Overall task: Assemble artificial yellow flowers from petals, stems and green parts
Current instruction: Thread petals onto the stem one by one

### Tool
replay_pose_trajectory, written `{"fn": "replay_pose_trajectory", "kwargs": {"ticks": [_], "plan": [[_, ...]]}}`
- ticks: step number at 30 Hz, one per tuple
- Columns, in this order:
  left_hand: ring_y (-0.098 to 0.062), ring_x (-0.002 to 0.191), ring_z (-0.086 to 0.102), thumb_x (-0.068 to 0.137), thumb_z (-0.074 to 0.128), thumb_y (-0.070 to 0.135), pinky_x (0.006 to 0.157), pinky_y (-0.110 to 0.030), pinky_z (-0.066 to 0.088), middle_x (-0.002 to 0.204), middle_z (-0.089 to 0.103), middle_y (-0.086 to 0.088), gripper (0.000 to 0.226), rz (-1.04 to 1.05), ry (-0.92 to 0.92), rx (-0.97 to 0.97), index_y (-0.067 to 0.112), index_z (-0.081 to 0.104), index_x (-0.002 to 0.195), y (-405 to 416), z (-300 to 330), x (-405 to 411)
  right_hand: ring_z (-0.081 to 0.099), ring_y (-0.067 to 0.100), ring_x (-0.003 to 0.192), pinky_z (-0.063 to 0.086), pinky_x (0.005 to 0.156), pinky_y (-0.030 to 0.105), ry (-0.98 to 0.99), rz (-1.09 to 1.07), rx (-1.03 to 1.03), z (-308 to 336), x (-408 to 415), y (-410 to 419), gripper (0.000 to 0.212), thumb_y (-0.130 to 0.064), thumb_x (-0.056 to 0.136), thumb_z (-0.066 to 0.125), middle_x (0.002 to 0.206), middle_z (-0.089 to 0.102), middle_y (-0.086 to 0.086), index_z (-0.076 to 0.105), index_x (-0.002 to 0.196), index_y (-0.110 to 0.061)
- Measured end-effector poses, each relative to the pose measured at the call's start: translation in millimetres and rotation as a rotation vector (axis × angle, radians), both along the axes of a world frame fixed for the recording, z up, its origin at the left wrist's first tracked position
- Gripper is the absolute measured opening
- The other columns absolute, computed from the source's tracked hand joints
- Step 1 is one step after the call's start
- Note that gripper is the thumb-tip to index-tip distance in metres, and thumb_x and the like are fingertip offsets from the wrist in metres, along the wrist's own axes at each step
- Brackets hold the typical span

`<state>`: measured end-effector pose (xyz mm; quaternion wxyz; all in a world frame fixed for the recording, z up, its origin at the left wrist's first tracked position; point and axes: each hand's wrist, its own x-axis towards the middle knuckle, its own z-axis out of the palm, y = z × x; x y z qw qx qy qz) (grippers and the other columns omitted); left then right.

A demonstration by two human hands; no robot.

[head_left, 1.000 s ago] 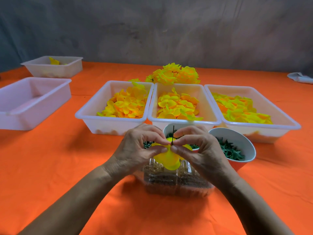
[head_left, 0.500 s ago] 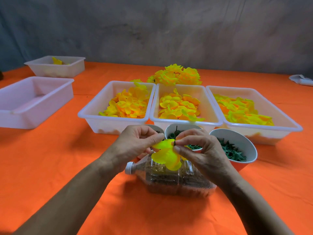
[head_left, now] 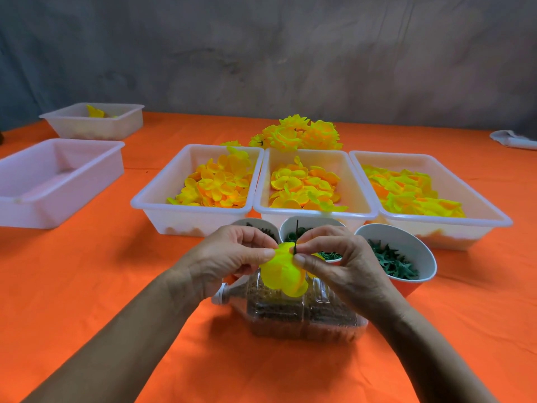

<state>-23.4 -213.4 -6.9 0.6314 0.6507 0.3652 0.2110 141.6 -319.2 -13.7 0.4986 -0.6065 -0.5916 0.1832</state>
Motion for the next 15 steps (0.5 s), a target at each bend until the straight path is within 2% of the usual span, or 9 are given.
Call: {"fn": "replay_pose_trajectory", "kwargs": {"ticks": [3,7,10,12,15], "plan": [[-0.022,0.068,0.049,0.08,0.068,0.001,0.061,-0.028,0.034,0.077,0.061,-0.013,0.01,-0.008,-0.012,0.085,0.01,0.068,0.08,-3,1,1,0.058,0.02,0.1,0.048,0.086,0.044,-0.033,-0.008,0.005,1,-1,0,0.008,-0.018,0.073,0.079,0.09,0.068,-0.004,0.076,0.079,-0.021],[-0.018,0.072,0.054,0.077,0.07,-0.004,0.067,-0.027,0.047,0.078,0.065,-0.014,0.019,0.054,-0.126,0.276,0.015,0.069,0.076,-11,9,4,0.059,0.019,0.099,0.047,0.087,0.042,-0.051,-0.014,-0.002,3,0,-1,0.009,-0.016,0.072,0.079,0.089,0.068,-0.004,0.076,0.08,-0.019],[-0.021,0.079,0.059,0.069,0.078,0.02,0.078,-0.04,0.05,0.091,0.07,-0.019,0.009,0.001,-0.215,0.345,0.016,0.073,0.076,-19,16,5,0.058,0.018,0.098,0.047,0.087,0.04,-0.063,-0.013,-0.013,5,0,-2,0.008,-0.018,0.073,0.079,0.088,0.067,-0.004,0.076,0.08,-0.021],[-0.016,0.077,0.061,0.061,0.079,0.029,0.074,-0.036,0.051,0.086,0.071,-0.014,0.018,-0.023,-0.199,0.405,0.017,0.074,0.074,-21,14,6,0.058,0.018,0.095,0.047,0.084,0.038,-0.074,-0.02,-0.019,6,0,-2,0.008,-0.022,0.073,0.079,0.087,0.065,-0.002,0.075,0.079,-0.025],[-0.008,0.069,0.062,0.064,0.085,0.016,0.067,-0.027,0.05,0.072,0.071,-0.002,0.014,0.009,-0.163,0.497,0.021,0.073,0.069,-19,8,10,0.057,0.018,0.092,0.047,0.081,0.039,-0.069,-0.029,-0.04,6,-1,-4,0.011,-0.032,0.072,0.076,0.084,0.062,0.0,0.076,0.082,-0.026]]}}
